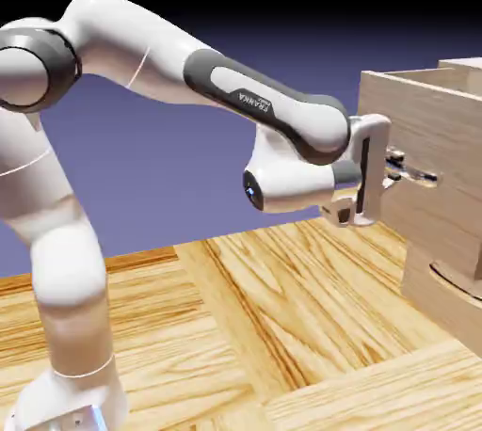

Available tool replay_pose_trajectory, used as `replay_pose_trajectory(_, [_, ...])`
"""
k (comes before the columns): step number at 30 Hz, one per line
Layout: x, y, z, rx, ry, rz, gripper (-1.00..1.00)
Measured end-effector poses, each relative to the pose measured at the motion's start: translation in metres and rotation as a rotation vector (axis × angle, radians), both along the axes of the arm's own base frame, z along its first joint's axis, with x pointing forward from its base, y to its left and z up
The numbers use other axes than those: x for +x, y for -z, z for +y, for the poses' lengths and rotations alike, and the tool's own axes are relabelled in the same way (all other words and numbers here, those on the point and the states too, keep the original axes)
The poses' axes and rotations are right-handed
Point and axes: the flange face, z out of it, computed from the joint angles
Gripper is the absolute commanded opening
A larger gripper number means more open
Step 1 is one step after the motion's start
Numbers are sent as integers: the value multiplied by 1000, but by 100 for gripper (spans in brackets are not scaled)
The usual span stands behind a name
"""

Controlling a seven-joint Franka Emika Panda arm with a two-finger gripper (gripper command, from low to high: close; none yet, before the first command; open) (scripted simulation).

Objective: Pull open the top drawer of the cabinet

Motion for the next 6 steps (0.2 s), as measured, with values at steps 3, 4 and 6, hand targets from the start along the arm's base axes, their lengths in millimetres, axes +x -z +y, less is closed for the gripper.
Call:
replay_pose_trajectory(3, [-26,0,0,0,0,0,100])
replay_pose_trajectory(4, [-26,0,0,0,0,1,100])
replay_pose_trajectory(6, [-37,-1,0,0,0,1,100])
